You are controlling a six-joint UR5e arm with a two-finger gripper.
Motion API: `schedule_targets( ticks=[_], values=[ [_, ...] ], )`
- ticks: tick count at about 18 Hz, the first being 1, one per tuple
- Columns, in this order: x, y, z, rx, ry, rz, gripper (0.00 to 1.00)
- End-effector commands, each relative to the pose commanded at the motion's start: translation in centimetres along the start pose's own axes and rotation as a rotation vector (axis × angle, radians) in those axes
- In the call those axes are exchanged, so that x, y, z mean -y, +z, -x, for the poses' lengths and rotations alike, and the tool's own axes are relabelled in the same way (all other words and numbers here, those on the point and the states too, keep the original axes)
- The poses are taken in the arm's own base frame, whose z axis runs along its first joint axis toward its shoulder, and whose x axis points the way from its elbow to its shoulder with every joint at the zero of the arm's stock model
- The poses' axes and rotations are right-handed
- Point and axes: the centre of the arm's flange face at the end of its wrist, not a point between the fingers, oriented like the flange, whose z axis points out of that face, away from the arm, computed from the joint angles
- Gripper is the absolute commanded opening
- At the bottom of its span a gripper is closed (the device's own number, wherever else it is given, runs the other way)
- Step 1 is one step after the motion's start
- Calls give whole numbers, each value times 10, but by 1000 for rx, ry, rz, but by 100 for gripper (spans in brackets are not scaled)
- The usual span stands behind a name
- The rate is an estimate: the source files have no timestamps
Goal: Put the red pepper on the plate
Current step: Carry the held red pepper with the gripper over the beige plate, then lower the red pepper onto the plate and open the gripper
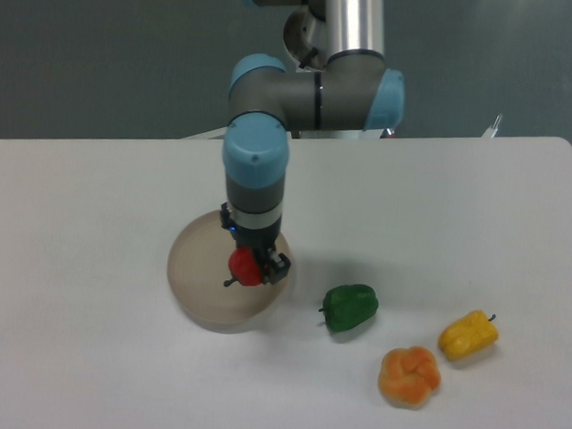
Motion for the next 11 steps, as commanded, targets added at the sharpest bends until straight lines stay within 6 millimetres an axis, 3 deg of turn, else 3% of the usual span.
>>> schedule_targets(
  ticks=[7,11],
  values=[
    [-9,25,-14,-38,-3,-36,29],
    [-10,38,-13,-52,-4,-26,29]
  ],
)
